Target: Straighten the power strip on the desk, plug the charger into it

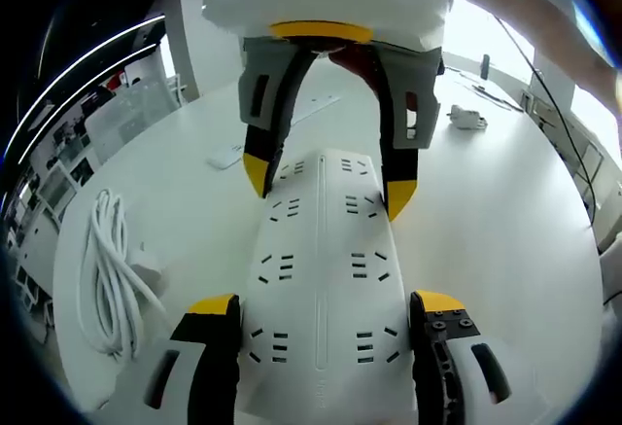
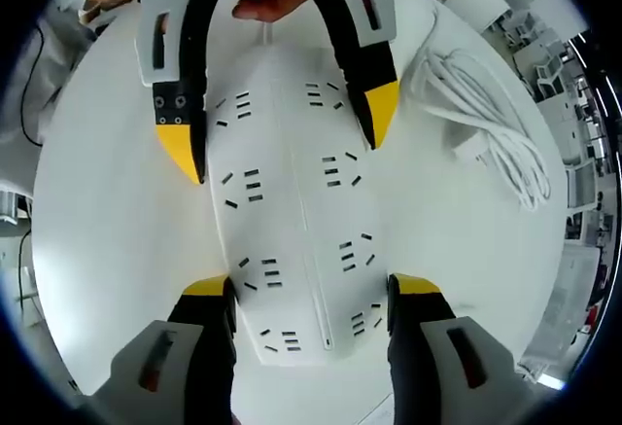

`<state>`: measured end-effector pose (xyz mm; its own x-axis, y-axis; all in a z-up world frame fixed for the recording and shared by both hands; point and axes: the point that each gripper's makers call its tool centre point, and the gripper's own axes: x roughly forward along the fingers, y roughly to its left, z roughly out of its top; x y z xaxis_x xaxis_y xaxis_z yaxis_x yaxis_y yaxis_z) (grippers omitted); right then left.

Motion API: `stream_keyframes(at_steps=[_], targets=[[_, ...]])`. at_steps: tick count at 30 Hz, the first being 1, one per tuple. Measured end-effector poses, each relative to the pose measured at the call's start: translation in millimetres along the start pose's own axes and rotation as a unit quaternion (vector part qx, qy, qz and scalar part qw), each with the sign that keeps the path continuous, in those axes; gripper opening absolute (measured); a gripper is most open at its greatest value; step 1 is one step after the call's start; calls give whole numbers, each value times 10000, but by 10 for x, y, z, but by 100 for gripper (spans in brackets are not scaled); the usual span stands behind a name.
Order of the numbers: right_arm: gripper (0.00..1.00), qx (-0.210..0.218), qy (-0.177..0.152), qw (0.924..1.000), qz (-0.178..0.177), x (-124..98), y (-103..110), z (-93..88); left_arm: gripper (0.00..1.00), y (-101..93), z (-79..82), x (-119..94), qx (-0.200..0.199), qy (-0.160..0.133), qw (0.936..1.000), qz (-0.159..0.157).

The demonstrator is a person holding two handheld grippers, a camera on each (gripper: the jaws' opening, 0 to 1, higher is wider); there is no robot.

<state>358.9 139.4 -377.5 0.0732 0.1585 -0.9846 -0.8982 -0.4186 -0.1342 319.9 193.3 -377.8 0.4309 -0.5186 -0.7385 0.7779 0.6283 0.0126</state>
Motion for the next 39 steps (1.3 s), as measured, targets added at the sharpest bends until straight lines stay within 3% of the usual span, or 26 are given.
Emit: stream_keyframes(at_steps=[13,19,27,39], targets=[[62,470,-11,9989,-70,-35,181,-118,71,-142,43,57,329,132,9990,-285],[62,853,-215,9960,-178,-75,319,-198,71,-254,95,89,611,116,9972,-424],[62,1387,-117,9900,-244,-110,503,-321,69,-385,190,140,968,218,9929,-656],[62,1725,59,9847,-253,-133,674,-470,69,-525,267,184,1232,169,9889,-813]])
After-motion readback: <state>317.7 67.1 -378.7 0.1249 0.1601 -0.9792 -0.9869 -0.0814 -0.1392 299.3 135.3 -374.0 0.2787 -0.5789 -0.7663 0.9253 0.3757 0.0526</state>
